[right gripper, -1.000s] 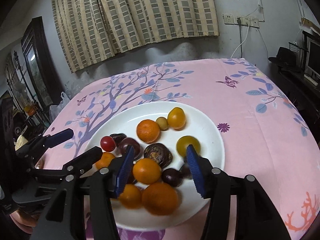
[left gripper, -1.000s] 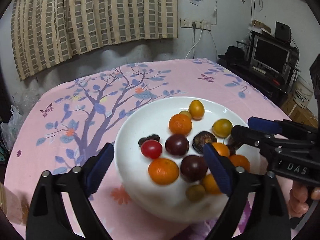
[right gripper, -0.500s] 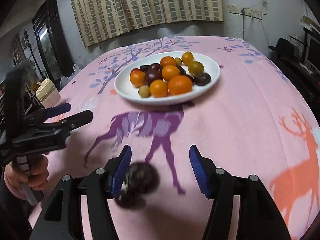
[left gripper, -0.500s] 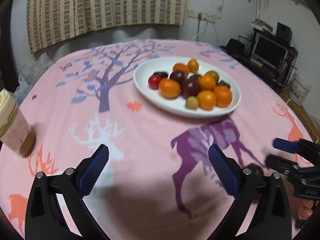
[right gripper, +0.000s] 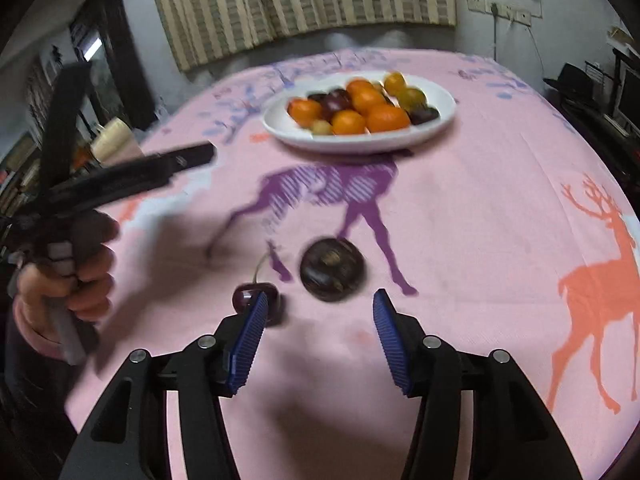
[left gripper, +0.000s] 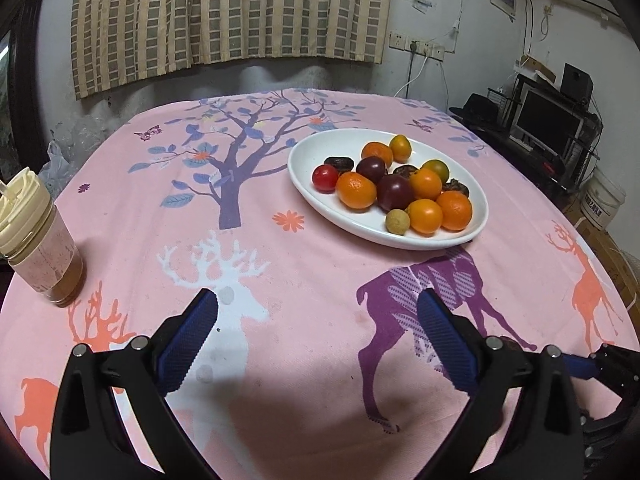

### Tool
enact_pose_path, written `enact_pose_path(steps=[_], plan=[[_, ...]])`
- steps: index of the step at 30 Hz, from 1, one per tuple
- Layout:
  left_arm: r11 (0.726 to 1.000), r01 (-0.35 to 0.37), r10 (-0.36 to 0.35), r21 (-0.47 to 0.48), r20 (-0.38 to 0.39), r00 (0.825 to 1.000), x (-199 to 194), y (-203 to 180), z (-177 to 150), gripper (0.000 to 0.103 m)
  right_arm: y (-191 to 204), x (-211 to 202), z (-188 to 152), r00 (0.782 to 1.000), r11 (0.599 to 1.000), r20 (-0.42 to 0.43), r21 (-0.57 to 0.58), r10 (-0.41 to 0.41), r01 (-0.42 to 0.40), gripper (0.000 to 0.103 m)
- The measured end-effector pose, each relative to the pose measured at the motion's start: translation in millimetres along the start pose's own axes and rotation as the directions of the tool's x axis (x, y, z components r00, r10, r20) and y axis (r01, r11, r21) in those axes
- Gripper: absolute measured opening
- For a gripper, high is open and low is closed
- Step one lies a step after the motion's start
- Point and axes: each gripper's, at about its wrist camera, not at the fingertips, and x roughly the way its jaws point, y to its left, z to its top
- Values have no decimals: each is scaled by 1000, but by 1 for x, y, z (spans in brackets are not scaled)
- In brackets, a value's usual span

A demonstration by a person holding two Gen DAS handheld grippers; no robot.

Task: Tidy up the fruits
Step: 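Grasp a dark cherry with the left tool while the right tool grasps a dark plum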

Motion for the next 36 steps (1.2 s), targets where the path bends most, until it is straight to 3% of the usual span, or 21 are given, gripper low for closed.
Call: enact_pose_path(steps=[3,7,13,16,20,23,25,27,29,31,32,34,36], plan=[[1000,4,-4,-11,-10,1000,1,3,1,98,-3,8,6,992,992,-11,-10,-125,125,55],[1000,11,-11,-19,-8,1000,-2,4,2,98,-3,23,8,996,999,-69,-12,-50,49,55],[1000,7,-7,-13,-10,1000,-2,4,2,98,6,36,16,995,998,-86,-30,-55,53,54],[1000,13,-13,-18,-8,1000,-2,4,3,98,7,42,17,991,996,-105,-29,-87,84,44],[999,34,-34,-24,-24,999,0,4,2,98,-2,37,16,994,998,-84,18,-62,64,42],[987,160,-160,-6,-63,985,-1,-1,0,98,-24,25,15,1000,989,1,149,14,-14,42],[962,273,-269,30,-98,958,-4,-11,-5,98,-40,17,12,998,972,53,230,36,-47,42],[940,330,-318,92,-119,940,-10,-25,-13,98,-49,15,11,996,959,77,274,48,-68,42],[918,352,-333,181,-129,934,-16,-43,-22,92,-52,14,11,995,954,85,292,43,-66,42],[895,365,-334,256,-154,930,-19,-58,-33,74,-51,14,12,995,953,89,292,52,-76,42],[888,370,-333,274,-171,927,-18,-64,-37,71,-52,15,12,995,953,90,293,54,-78,42],[878,369,-318,303,-205,926,-14,-72,-47,54,-53,15,12,994,950,90,299,62,-86,42],[872,369,-306,321,-231,924,-11,-77,-54,51,-55,16,12,994,947,91,309,67,-92,42]])
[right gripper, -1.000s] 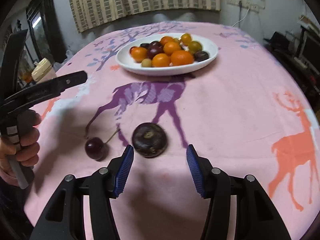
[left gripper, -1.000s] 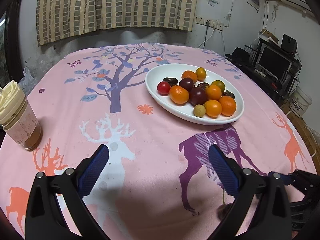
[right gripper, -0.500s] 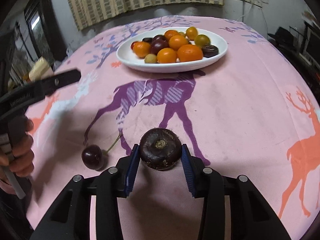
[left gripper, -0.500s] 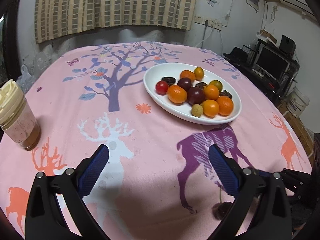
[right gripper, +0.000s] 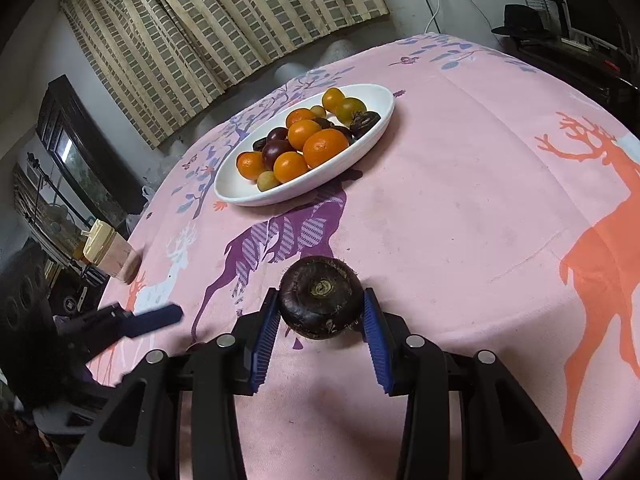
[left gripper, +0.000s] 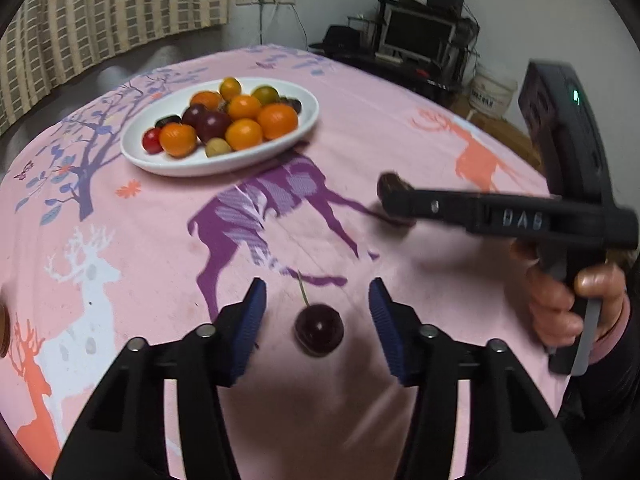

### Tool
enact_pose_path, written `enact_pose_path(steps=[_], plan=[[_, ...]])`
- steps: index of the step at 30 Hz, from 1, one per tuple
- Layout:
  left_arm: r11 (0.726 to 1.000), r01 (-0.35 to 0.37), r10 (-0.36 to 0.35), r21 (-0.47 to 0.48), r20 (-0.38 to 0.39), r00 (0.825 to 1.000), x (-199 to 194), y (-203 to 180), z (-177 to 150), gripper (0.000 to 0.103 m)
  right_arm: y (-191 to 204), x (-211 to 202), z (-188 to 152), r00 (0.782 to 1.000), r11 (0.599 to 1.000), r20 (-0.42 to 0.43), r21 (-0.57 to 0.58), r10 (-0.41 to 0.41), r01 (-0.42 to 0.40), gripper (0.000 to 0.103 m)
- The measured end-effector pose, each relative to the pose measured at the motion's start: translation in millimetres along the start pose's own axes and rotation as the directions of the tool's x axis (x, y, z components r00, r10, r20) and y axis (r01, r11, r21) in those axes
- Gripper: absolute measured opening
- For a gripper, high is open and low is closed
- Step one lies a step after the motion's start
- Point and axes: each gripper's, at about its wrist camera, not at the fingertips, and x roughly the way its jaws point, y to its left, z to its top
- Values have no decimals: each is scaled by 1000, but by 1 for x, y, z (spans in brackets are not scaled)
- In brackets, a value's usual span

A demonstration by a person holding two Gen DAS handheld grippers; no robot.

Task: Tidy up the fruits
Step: 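Grasp a dark cherry with the left tool while the right tool grasps a dark plum, then carry the cherry and plum over the white plate and release them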

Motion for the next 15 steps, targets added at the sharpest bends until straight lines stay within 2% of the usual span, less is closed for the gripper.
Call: enact_pose_path(steps=[9,13,15], plan=[[1000,-8,8,9,-55,998,12,0,-8,47,-3,0,-1,1000,1000,-6,14,18,-18,42],[1000,-4,6,21,-80,997,17,-2,-10,36,-4,0,-1,1000,1000,-5,13,18,-18,42],[999,-16,19,36,-84,996,19,-4,-11,36,-4,0,-1,1000,1000,-6,14,17,-17,42]])
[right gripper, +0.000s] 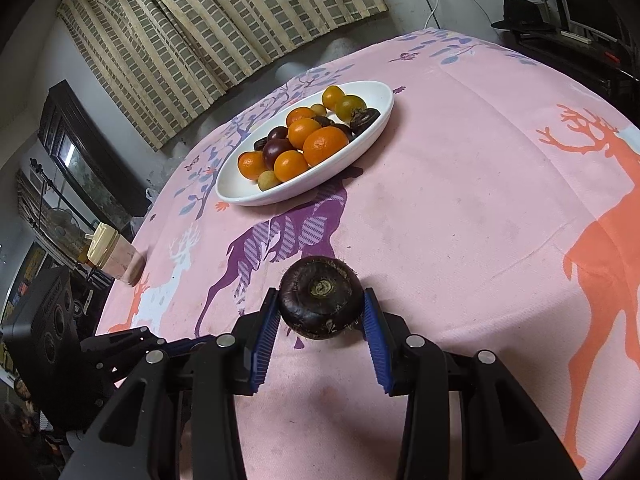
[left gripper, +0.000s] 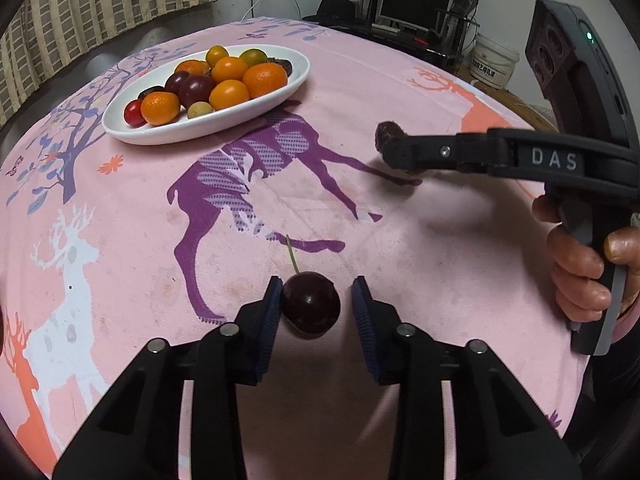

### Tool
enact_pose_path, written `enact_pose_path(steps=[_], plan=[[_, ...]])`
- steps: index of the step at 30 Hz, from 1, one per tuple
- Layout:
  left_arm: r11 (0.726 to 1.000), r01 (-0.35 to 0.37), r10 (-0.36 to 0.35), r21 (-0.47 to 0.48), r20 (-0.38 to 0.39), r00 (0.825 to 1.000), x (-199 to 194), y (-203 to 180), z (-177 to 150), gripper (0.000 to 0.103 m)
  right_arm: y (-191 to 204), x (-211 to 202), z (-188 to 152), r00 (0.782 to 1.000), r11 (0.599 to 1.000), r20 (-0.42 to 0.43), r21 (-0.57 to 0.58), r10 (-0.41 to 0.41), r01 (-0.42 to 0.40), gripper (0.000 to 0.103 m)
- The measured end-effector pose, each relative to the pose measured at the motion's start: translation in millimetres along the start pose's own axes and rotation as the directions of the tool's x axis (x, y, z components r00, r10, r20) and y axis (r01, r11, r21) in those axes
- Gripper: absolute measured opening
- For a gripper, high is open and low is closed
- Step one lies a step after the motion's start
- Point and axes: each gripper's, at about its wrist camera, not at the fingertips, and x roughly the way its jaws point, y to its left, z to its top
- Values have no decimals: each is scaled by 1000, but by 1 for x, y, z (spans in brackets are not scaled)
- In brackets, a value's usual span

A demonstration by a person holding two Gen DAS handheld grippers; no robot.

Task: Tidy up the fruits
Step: 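Carry the cherry and plum over the white plate and release them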

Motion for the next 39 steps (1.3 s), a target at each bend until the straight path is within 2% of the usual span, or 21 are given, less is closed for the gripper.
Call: enact_pose_path(steps=[5,8,13,17,21,25,28,31,34,39], plan=[[1000,-2,2,3,3,1000,0,-1,-1,33,0,1,0,1000,1000,-3,4,3,-3,42],[1000,-8,8,-3,7,1000,0,0,-1,27,0,0,0,1000,1000,-1,3,3,-3,42],[1000,-10,10,-17,17,1000,-4,1,-3,27,1,0,-1,1000,1000,9,-2,3,-3,42],[997,30,-28,-73,36,999,-12,9,-5,27,4,-1,-2,1000,1000,9,-16,6,-5,42],[992,70,-63,-109,69,996,-27,20,6,27,14,3,1,999,997,-41,-61,34,-37,42],[993,56,-42,-105,135,990,-47,37,39,27,27,-3,23,997,991,-20,-107,73,-74,42],[991,6,21,-133,200,980,-55,55,73,27,38,-6,53,997,986,46,-159,63,-55,42],[980,-42,90,-195,242,966,-46,84,117,27,49,8,92,992,979,121,-205,36,-11,42],[965,-96,154,-243,230,961,-18,109,153,27,54,34,123,987,971,158,-233,-9,46,42],[944,-181,234,-276,171,957,29,138,187,27,46,78,154,986,959,150,-260,-71,109,42]])
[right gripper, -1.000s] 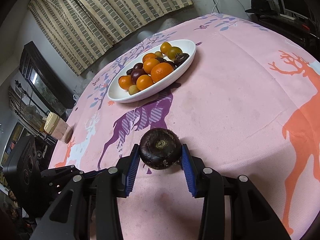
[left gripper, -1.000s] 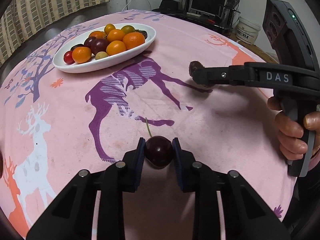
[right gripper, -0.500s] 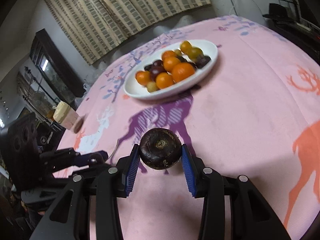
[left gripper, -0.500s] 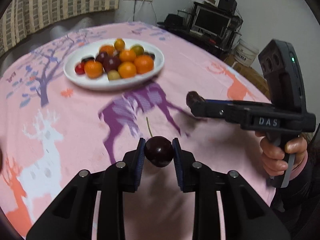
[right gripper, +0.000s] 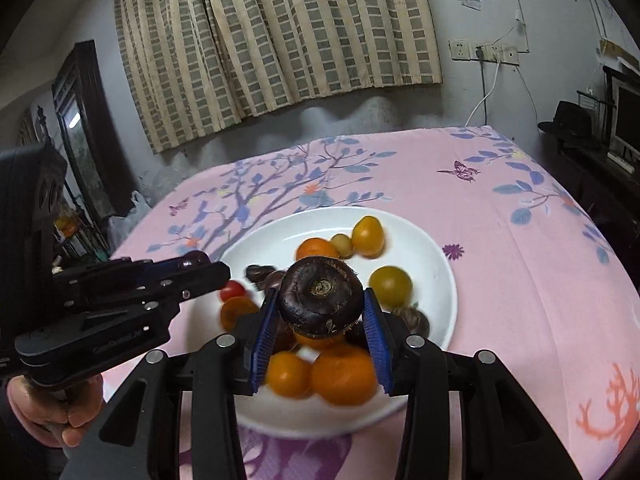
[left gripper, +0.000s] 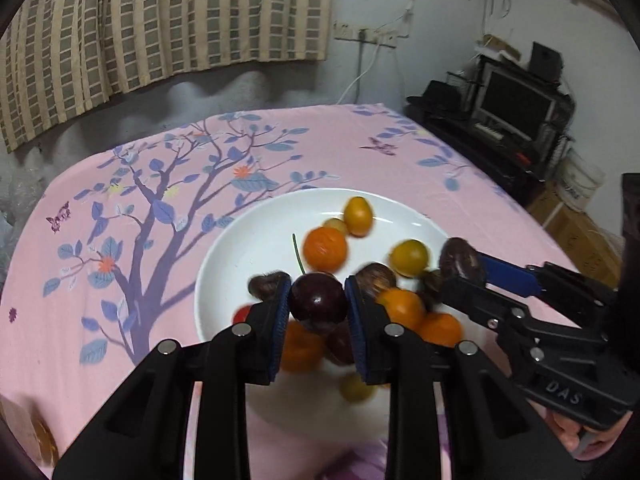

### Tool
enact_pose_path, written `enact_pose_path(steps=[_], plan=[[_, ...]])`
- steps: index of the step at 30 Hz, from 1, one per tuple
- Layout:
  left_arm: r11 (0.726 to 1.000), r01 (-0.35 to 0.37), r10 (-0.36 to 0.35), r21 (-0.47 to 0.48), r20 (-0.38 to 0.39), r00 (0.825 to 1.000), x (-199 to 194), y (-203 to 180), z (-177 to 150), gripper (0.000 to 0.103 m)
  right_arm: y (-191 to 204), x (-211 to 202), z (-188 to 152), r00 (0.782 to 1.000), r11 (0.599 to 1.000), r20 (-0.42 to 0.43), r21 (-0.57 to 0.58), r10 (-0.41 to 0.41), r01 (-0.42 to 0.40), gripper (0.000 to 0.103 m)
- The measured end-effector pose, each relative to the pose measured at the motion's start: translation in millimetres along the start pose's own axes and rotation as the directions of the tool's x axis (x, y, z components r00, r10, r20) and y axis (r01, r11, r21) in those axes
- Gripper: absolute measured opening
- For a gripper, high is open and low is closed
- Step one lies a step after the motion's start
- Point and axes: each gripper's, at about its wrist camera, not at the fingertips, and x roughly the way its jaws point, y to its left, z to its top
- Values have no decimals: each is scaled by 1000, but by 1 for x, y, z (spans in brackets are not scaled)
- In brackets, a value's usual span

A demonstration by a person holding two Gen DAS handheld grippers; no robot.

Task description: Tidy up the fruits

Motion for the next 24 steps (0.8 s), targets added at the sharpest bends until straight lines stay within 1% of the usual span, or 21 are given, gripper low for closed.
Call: enact_pose_path(steps=[3,7,8,9,10,11,12,13,14,15,17,19,21,22,24], plan=[[999,-28,28,-19,-22,999,22,7,5,27,-10,20,5,1000,1000,-22,6,-14,14,42],[997,-66,65,-37,-39,997,35,11,7,27,-16,31,7,999,1000,-36,-8,-30,29,44],[996,-80,78,-40,-41,996,34,11,6,27,-16,32,7,999,999,-40,-8,-32,32,54],[995,-90,88,-41,-50,995,32,10,4,35,-16,30,7,998,999,-43,-8,-39,39,58],[995,-97,94,-40,-54,994,29,9,2,61,-16,28,8,998,999,-43,-11,-42,42,58],[992,-118,116,-39,-43,992,21,8,0,75,-14,22,8,998,999,-43,-19,-41,40,63],[989,-146,146,-38,-17,989,11,7,-4,92,-13,17,8,998,999,-41,-25,-39,38,71],[985,-171,171,-26,21,985,-3,4,-9,93,-10,9,7,998,999,-40,-33,-42,40,76],[984,-178,179,-12,35,983,-12,2,-13,93,-9,2,6,998,999,-40,-37,-41,39,85],[983,-182,181,2,39,983,-24,0,-18,94,-8,-5,3,999,998,-39,-42,-37,36,91],[985,-174,174,6,52,983,-45,-5,-30,97,-6,-20,-6,998,998,-35,-43,-44,42,97],[987,-161,160,13,58,985,-66,-9,-48,98,-3,-35,-19,998,998,-37,-43,-43,41,99],[989,-146,144,19,52,988,-81,-12,-67,98,2,-50,-39,999,998,-47,-57,-23,20,99],[990,-143,142,15,58,988,-89,-13,-77,98,5,-59,-53,998,998,-52,-69,-19,16,99],[988,-157,156,1,72,985,-103,-15,-100,98,10,-68,-72,998,995,-56,-91,-39,34,99]])
